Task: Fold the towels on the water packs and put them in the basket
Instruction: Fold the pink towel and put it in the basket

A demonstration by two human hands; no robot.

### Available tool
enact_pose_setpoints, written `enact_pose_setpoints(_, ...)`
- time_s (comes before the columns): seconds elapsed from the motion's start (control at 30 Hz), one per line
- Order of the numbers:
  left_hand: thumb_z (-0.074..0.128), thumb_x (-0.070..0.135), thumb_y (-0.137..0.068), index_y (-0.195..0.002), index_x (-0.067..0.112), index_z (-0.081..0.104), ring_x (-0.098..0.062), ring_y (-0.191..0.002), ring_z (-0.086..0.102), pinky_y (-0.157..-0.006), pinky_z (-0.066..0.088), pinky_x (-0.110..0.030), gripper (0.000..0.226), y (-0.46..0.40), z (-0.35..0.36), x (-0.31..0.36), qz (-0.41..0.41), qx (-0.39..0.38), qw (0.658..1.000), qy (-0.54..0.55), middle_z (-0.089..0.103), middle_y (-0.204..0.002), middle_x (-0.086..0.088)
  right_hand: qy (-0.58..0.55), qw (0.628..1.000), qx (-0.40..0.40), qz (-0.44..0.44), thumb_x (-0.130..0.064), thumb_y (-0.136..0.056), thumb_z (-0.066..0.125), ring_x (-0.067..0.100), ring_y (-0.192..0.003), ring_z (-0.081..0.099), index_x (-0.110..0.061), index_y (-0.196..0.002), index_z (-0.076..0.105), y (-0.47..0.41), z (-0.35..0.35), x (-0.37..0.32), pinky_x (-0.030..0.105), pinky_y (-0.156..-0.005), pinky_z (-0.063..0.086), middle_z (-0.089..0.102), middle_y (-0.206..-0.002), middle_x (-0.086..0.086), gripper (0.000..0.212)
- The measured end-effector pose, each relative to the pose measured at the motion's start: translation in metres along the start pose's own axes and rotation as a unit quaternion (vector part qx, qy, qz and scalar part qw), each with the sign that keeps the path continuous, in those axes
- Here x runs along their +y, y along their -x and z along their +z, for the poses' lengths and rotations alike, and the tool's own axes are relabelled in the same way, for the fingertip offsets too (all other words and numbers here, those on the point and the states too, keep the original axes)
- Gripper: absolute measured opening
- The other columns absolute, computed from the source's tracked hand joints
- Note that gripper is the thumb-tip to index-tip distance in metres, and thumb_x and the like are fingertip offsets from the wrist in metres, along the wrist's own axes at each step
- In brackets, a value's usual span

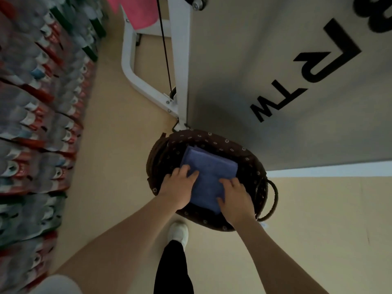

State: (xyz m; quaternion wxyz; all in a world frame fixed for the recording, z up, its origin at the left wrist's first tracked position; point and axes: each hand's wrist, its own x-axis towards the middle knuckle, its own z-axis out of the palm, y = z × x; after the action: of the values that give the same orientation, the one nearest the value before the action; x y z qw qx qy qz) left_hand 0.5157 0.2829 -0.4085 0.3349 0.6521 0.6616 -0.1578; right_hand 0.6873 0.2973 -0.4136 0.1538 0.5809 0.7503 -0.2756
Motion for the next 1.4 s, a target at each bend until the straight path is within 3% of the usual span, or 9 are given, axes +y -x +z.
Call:
enact_pose_setpoints(0.2,0.041,0.029,-0.095,-0.146,0.017,0.02,-0.025,-0.134,0.032,-0.105,0.038,-0.037,0.056,0.036,-0.056,-0.012,0.017,0.003,0.994,0.11,0.012,-0.154,-0.003,-0.076,0.996,-0.05,-0.017,-0.016,-0.094,0.043,0.024,-0.119,0.049,-0.011,-0.127,0.05,0.005,-0.068,-0.026,0.026,-0.099,0.034,0.045,-0.136,0.008,0.034)
enact_pose_setpoints(0.43,0.044,0.016,-0.094,-0.134,0.011,0.046,-0.024,-0.124,0.046,-0.104,0.033,-0.03,0.04,0.118,-0.168,-0.08,0.031,0.036,0.984,0.171,0.048,-0.135,-0.008,-0.12,0.989,-0.011,-0.082,-0.013,-0.092,0.047,0.031,-0.105,0.058,0.0,-0.108,0.061,0.034,-0.208,-0.131,0.034,-0.09,0.045,0.065,-0.111,0.016,0.025)
enact_pose_setpoints(0.53,0.048,0.011,-0.094,-0.132,0.006,0.045,-0.027,-0.129,0.043,-0.107,0.027,-0.028,0.039,0.164,-0.213,-0.127,0.008,0.085,0.977,0.197,0.047,-0.136,-0.015,-0.175,0.98,-0.001,-0.097,-0.016,-0.093,0.046,0.026,-0.103,0.058,0.0,-0.104,0.062,0.05,-0.254,-0.192,0.027,-0.085,0.042,0.064,-0.11,0.014,0.025)
enact_pose_setpoints(0.63,0.048,0.017,-0.094,-0.132,0.007,0.046,-0.025,-0.124,0.047,-0.102,0.033,-0.026,0.039,0.216,-0.255,-0.168,-0.016,0.129,0.965,0.229,0.047,-0.138,-0.012,-0.244,0.967,-0.004,-0.075,-0.018,-0.092,0.048,0.033,-0.106,0.06,-0.004,-0.096,0.063,0.065,-0.282,-0.252,0.037,-0.092,0.045,0.065,-0.108,0.016,0.021)
enact_pose_setpoints(0.83,0.046,0.024,-0.095,-0.13,0.018,0.049,-0.017,-0.115,0.053,-0.085,0.039,-0.017,0.036,0.285,-0.324,-0.254,-0.012,0.24,0.946,0.218,0.051,-0.134,-0.001,-0.234,0.962,0.068,-0.124,-0.025,-0.092,0.047,0.028,-0.073,0.054,0.009,-0.094,0.056,0.087,-0.32,-0.361,0.031,-0.065,0.039,0.058,-0.097,0.032,0.035)
enact_pose_setpoints(1.0,0.044,0.02,-0.095,-0.131,0.015,0.048,-0.017,-0.123,0.048,-0.096,0.036,-0.021,0.036,0.311,-0.368,-0.295,-0.006,0.317,0.924,0.215,0.049,-0.138,-0.004,-0.215,0.952,0.154,-0.153,-0.023,-0.093,0.047,0.033,-0.077,0.059,0.007,-0.096,0.061,0.081,-0.343,-0.414,0.048,-0.084,0.05,0.064,-0.098,0.028,0.034)
enact_pose_setpoints(1.13,0.046,0.017,-0.095,-0.131,0.013,0.048,-0.017,-0.122,0.049,-0.096,0.034,-0.019,0.037,0.309,-0.393,-0.305,0.014,0.354,0.91,0.214,0.05,-0.136,-0.004,-0.215,0.949,0.194,-0.128,-0.02,-0.096,0.042,0.035,-0.088,0.065,0.002,-0.096,0.065,0.063,-0.363,-0.426,0.035,-0.075,0.053,0.068,-0.097,0.022,0.032)
enact_pose_setpoints(1.3,0.046,0.018,-0.094,-0.133,0.017,0.044,-0.012,-0.101,0.054,-0.082,0.039,-0.02,0.039,0.273,-0.418,-0.317,0.019,0.359,0.898,0.252,0.052,-0.131,0.001,-0.204,0.945,0.236,-0.099,-0.016,-0.098,0.037,0.031,-0.096,0.06,-0.002,-0.109,0.061,0.016,-0.389,-0.431,0.039,-0.085,0.05,0.062,-0.113,0.018,0.03)
enact_pose_setpoints(1.4,0.048,0.019,-0.093,-0.129,0.017,0.048,-0.014,-0.106,0.055,-0.088,0.044,-0.026,0.036,0.237,-0.441,-0.318,0.028,0.354,0.894,0.273,0.052,-0.129,0.002,-0.2,0.94,0.258,-0.099,-0.009,-0.096,0.037,0.032,-0.099,0.056,-0.005,-0.12,0.057,-0.025,-0.409,-0.432,0.039,-0.088,0.046,0.057,-0.123,0.019,0.032)
